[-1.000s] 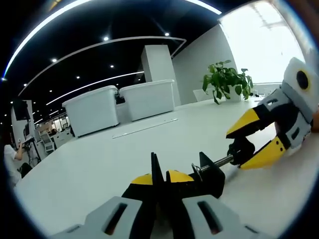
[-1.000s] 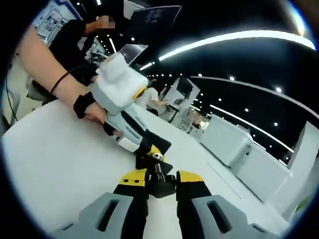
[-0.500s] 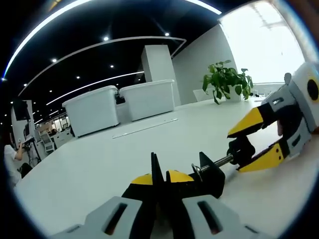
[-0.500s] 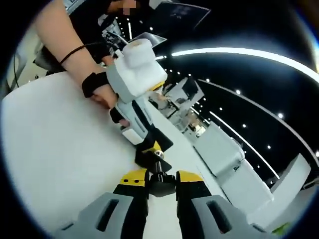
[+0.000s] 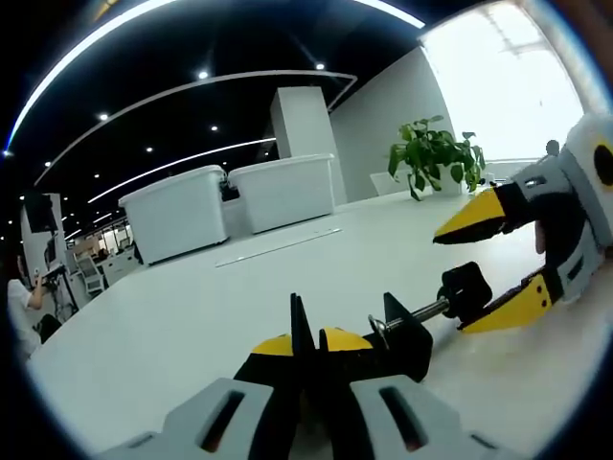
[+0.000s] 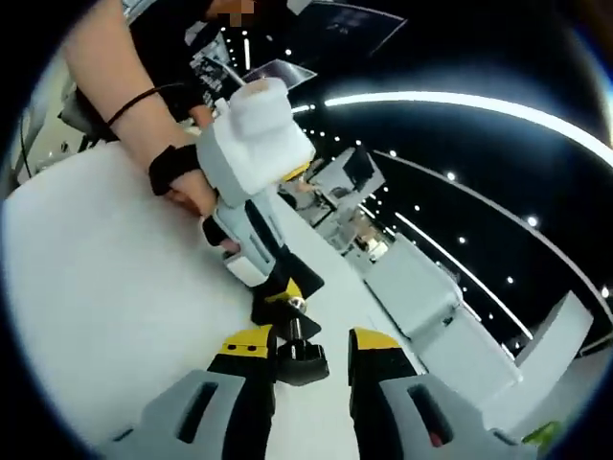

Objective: Clamp the fixed fixture on the desktop, loosen the retaining clip, secure it to the edge of the desk, and tighten the retaining clip.

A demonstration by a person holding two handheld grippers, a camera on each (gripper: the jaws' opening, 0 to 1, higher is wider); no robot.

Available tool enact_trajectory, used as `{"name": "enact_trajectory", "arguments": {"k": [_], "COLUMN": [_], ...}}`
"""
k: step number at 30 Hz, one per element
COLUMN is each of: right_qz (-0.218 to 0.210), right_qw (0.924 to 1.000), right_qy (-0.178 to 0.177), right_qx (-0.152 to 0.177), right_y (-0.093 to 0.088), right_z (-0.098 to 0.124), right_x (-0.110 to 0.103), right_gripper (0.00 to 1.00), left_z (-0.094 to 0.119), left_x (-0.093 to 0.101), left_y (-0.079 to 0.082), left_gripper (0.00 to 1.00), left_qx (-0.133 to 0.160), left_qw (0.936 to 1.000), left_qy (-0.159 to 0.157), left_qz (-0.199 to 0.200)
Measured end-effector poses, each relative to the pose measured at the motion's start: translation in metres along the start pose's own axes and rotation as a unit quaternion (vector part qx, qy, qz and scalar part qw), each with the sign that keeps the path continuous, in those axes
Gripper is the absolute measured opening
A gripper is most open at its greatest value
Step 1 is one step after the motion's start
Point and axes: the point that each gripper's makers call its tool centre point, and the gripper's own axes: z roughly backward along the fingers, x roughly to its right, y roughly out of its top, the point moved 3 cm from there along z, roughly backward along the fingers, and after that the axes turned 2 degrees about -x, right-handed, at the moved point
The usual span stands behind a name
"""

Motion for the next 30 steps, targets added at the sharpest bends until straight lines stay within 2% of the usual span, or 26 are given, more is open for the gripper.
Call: {"name": "enact_trajectory", "arguments": {"k": [1, 3, 5, 6, 8, 9, 10, 12, 14, 17, 18, 19, 21, 23, 27, 30], "right_qz": [-0.039, -0.131, -0.208, -0.251, -0.322, -0.384, -0.412, -0.476, -0.521, -0.541, -0.544, -0.541, -0.526, -0.526, -0.538, -0.531], "right_qw": [0.9992, 0.9913, 0.9778, 0.9677, 0.9461, 0.9221, 0.9097, 0.8773, 0.8513, 0.8383, 0.836, 0.8377, 0.8461, 0.8461, 0.838, 0.842], "right_qy": [0.003, 0.004, 0.009, 0.014, 0.023, 0.039, 0.046, 0.055, 0.057, 0.063, 0.07, 0.072, 0.084, 0.084, 0.091, 0.092], "right_qx": [0.001, 0.014, 0.022, 0.021, 0.021, 0.025, 0.021, 0.02, 0.019, 0.014, 0.007, 0.006, -0.01, -0.004, -0.004, -0.002], "right_y": [-0.001, -0.003, -0.007, -0.011, -0.016, -0.019, -0.022, -0.028, -0.035, -0.039, -0.039, -0.038, -0.038, -0.036, -0.035, -0.032], "right_z": [0.0, 0.0, 0.0, 0.0, -0.001, -0.001, -0.001, -0.001, -0.001, -0.001, -0.001, -0.002, -0.004, -0.004, -0.005, -0.004], "right_x": [0.003, 0.011, 0.016, 0.016, 0.019, 0.018, 0.017, 0.018, 0.021, 0.019, 0.016, 0.014, 0.006, 0.006, 0.005, 0.003], "right_gripper": [0.29, 0.29, 0.28, 0.28, 0.28, 0.28, 0.28, 0.28, 0.28, 0.28, 0.28, 0.28, 0.26, 0.25, 0.22, 0.22], "left_z": [0.0, -0.001, -0.003, -0.003, -0.003, -0.003, -0.003, -0.004, -0.003, -0.003, -0.003, -0.004, -0.004, -0.004, -0.004, -0.003], "left_x": [0.0, -0.001, -0.002, -0.002, -0.002, -0.002, -0.002, -0.002, -0.002, -0.002, -0.002, -0.002, -0.003, -0.003, -0.003, -0.003], "left_y": [0.0, 0.0, 0.0, 0.0, 0.0, 0.0, 0.0, 0.0, 0.001, 0.001, 0.001, 0.001, 0.001, 0.001, 0.001, 0.001], "left_gripper": [0.08, 0.08, 0.08, 0.08, 0.08, 0.08, 0.08, 0.08, 0.08, 0.08, 0.08, 0.08, 0.08, 0.08, 0.08, 0.08], "left_qx": [0.0, 0.0, 0.0, 0.0, 0.0, 0.0, 0.0, 0.0, 0.0, 0.0, 0.0, 0.0, 0.001, 0.001, 0.001, 0.001], "left_qw": [1.0, 1.0, 1.0, 1.0, 1.0, 1.0, 1.0, 1.0, 1.0, 1.0, 1.0, 1.0, 1.0, 1.0, 1.0, 1.0], "left_qy": [-0.001, -0.001, -0.001, -0.001, -0.001, -0.001, -0.001, -0.001, -0.001, -0.001, -0.001, -0.001, -0.001, -0.001, -0.001, 0.0], "left_qz": [0.0, 0.0, 0.0, 0.0, 0.0, 0.0, 0.0, -0.001, -0.001, -0.001, -0.001, -0.001, -0.001, -0.002, -0.001, -0.002]}}
